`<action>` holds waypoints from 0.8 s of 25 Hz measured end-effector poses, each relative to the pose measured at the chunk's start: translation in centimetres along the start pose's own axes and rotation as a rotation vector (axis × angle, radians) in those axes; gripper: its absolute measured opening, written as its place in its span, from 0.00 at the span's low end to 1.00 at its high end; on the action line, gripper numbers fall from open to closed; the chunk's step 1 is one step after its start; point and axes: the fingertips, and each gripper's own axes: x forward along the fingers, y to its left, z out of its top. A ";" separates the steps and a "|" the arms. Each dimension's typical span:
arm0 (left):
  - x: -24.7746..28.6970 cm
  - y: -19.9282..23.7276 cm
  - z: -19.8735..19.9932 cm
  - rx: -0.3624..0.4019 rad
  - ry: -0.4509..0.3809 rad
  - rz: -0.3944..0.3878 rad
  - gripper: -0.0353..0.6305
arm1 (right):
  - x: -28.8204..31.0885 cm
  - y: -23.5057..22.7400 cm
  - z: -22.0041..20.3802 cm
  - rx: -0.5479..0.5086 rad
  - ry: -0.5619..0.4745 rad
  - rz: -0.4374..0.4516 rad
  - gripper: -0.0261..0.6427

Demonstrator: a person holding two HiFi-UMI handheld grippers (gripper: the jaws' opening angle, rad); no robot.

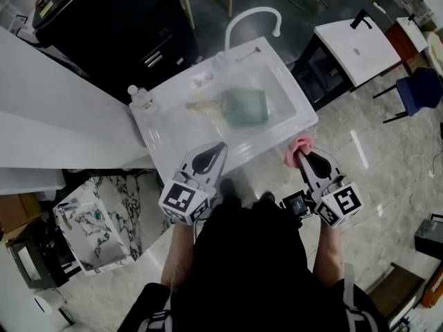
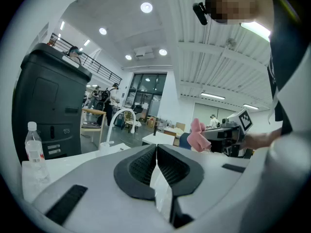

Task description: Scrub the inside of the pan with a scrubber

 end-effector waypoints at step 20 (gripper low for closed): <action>-1.8 1.0 -2.4 -0.008 0.077 -0.055 0.10 | 1.7 1.5 -0.1 0.151 -0.067 -0.066 0.10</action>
